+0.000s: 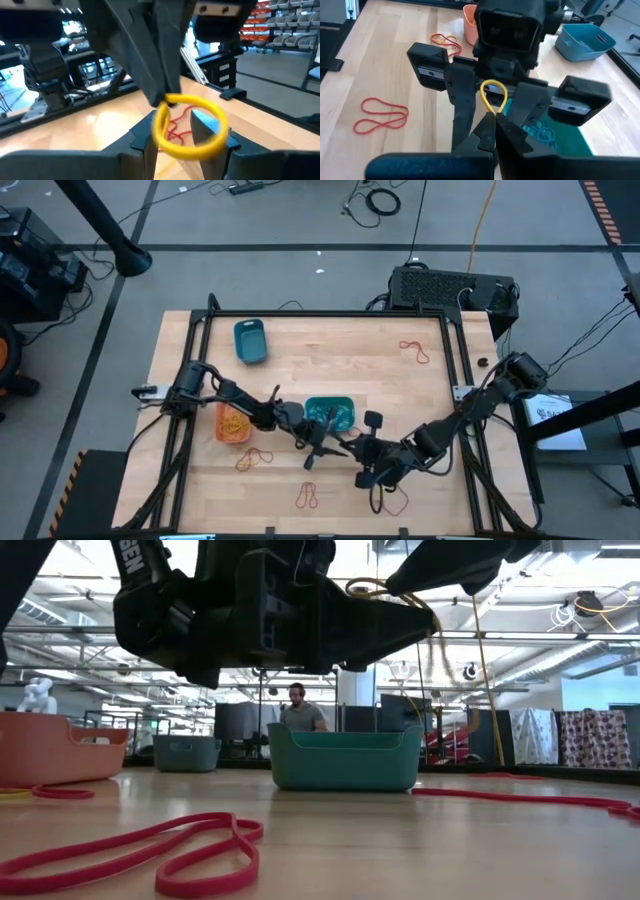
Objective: Sort rubber bands into baskets
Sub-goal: Put the yellow rubber band into the orange bin
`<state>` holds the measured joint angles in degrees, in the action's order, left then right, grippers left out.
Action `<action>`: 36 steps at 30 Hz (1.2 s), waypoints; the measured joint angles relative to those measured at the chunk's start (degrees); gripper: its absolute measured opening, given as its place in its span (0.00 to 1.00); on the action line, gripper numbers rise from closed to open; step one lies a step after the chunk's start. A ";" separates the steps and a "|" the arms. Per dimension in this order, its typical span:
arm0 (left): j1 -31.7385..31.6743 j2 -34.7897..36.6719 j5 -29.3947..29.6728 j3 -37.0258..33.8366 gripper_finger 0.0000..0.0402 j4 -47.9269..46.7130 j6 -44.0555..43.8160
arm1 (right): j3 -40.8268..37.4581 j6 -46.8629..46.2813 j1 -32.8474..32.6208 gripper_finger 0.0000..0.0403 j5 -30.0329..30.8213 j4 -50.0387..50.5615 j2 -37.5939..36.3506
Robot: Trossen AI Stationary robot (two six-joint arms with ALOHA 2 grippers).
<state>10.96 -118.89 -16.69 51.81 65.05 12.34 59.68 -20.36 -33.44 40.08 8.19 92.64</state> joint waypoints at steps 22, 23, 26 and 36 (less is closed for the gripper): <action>0.07 0.00 1.48 0.00 0.01 -1.55 -1.55 | 0.00 2.00 0.51 0.06 -1.28 -0.04 0.00; 0.05 0.00 1.52 0.00 0.00 -1.56 -1.55 | 0.00 2.29 0.51 0.09 -1.38 0.08 0.00; 0.00 0.63 1.55 -0.01 0.00 -2.86 -1.56 | 0.00 2.96 0.51 0.18 -1.44 0.33 0.00; 0.47 16.62 7.87 -0.07 0.00 -42.65 -1.49 | -2.09 -0.31 0.52 0.40 -1.32 3.83 -0.01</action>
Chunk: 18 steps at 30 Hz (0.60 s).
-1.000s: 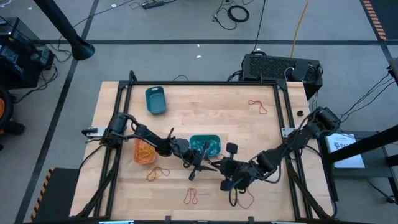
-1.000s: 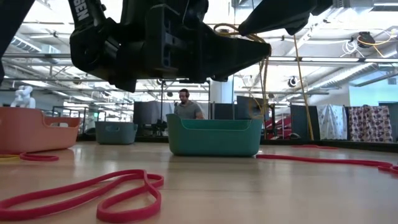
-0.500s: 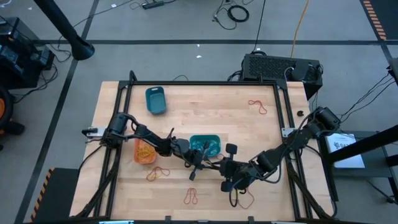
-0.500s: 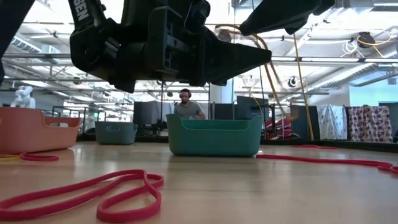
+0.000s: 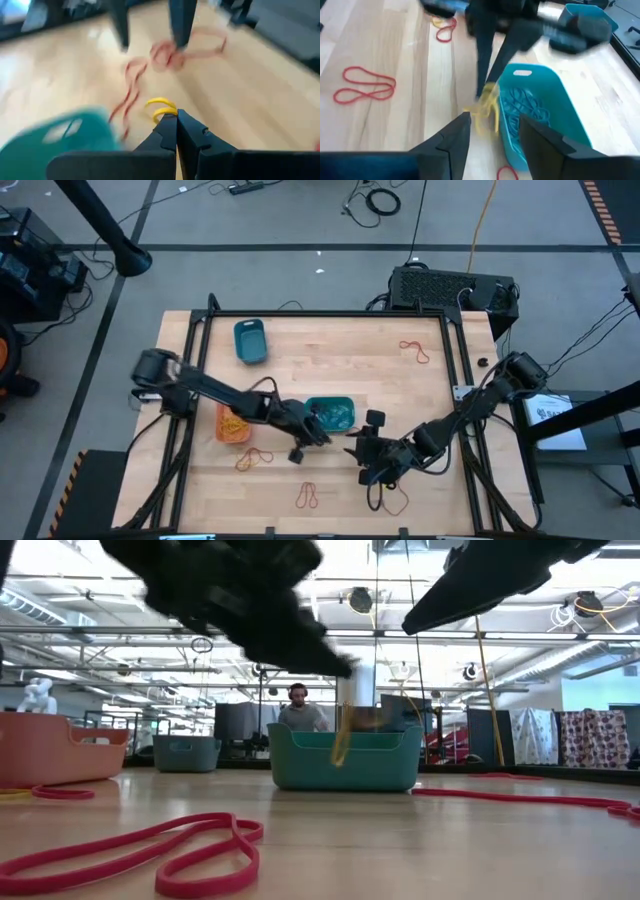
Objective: Sort rubber bands into baskets
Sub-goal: Put the yellow rubber band into the orange bin
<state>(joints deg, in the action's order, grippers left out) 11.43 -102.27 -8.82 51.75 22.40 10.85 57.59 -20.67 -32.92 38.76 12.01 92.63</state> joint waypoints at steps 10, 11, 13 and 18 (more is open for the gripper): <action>2.28 24.41 12.72 0.02 0.00 -50.93 -10.05 | -4.06 2.16 1.45 0.41 0.24 -7.22 -0.02; 2.26 26.42 12.81 0.02 0.00 -55.20 -12.85 | -4.61 2.30 1.61 0.41 0.20 -8.00 -0.02; 2.26 29.85 13.57 0.02 0.00 -62.67 -18.68 | -5.54 2.49 2.21 0.41 0.29 -9.42 -0.02; 2.30 34.51 13.66 0.02 0.00 -82.41 -32.70 | -6.68 2.06 3.33 0.41 0.11 -10.88 -0.02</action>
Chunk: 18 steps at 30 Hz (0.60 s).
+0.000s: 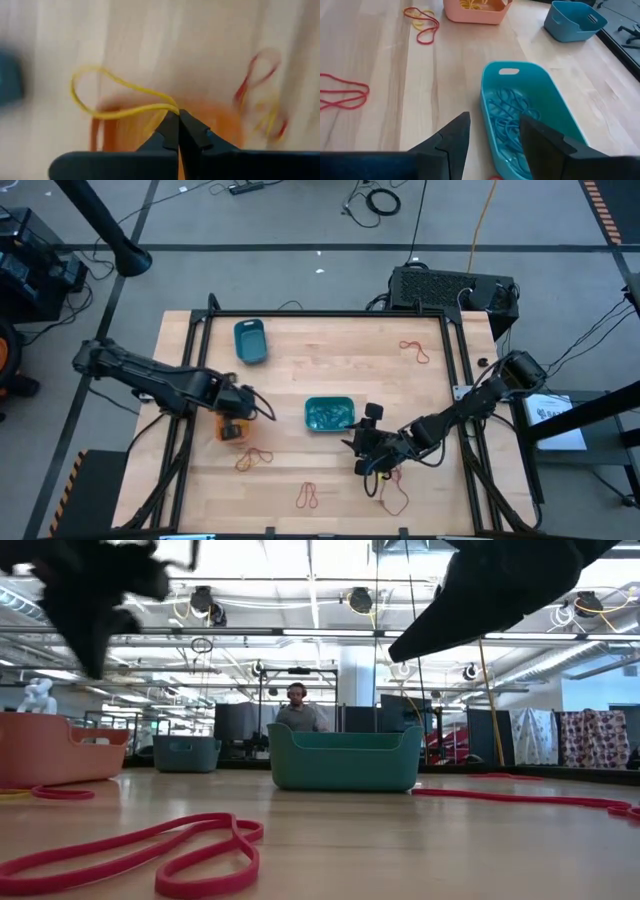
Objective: Sort rubber bands into baskets
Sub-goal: Put the yellow rubber band into the orange bin
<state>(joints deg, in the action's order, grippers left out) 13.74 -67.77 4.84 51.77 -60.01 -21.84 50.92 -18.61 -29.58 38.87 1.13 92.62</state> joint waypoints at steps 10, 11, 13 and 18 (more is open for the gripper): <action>0.28 0.81 -0.29 -7.71 0.00 -4.91 -9.36 | 0.00 0.00 0.04 0.41 -0.02 -0.18 0.00; 0.28 0.76 -0.82 -8.47 0.00 -4.35 -9.40 | 0.00 0.00 0.04 0.41 -0.02 -0.19 0.00; 0.28 0.78 -2.51 -9.62 0.00 -3.35 -9.45 | 0.00 0.00 0.04 0.41 -0.02 -0.31 0.00; 0.28 0.77 -3.32 -10.29 0.00 1.71 -8.61 | 0.00 0.33 0.04 0.41 -0.02 -0.92 0.00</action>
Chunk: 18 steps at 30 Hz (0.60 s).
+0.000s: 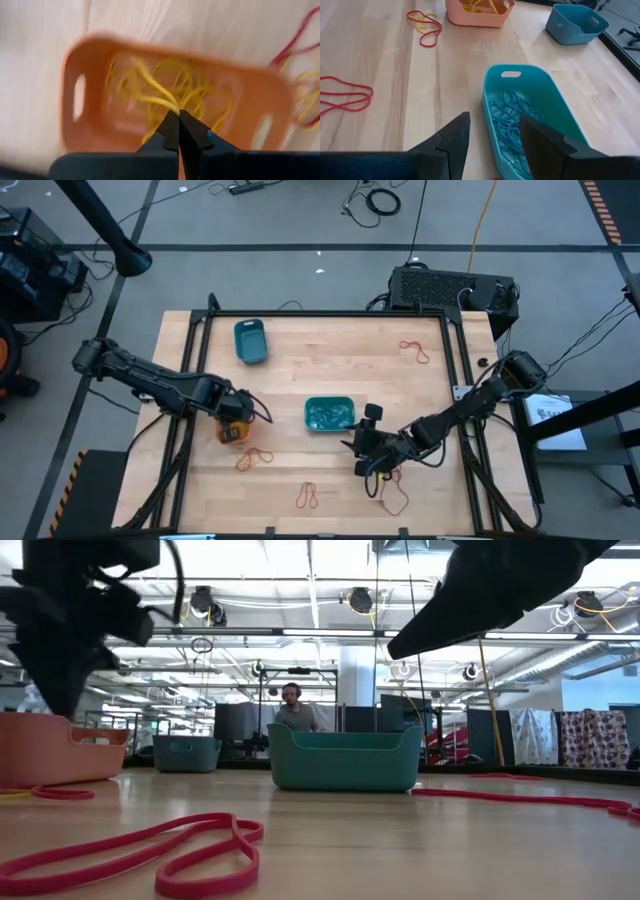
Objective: Sort rubber bands into baskets
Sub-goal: Put the yellow rubber band into the orange bin
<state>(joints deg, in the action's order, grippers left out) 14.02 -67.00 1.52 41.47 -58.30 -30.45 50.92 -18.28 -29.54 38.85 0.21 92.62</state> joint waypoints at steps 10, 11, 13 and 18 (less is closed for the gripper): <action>0.00 -0.01 -0.74 0.02 0.01 7.70 3.00 | 0.00 2.49 -0.02 0.41 -0.17 -2.21 0.00; 0.00 -0.01 -1.32 0.02 0.01 7.36 2.05 | 0.00 2.49 -0.02 0.41 -0.20 -2.22 0.00; 0.00 -0.01 -2.33 0.02 0.01 6.39 0.40 | 0.00 2.50 -0.02 0.41 -0.20 -2.19 0.00; 0.00 -0.01 -2.75 0.02 0.02 -0.52 -4.94 | 0.00 2.64 -0.02 0.41 -0.20 -2.17 0.00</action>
<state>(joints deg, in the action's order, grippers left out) 14.02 -67.00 -1.23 41.50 -58.81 -35.39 50.92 -15.64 -29.56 38.65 -1.96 92.62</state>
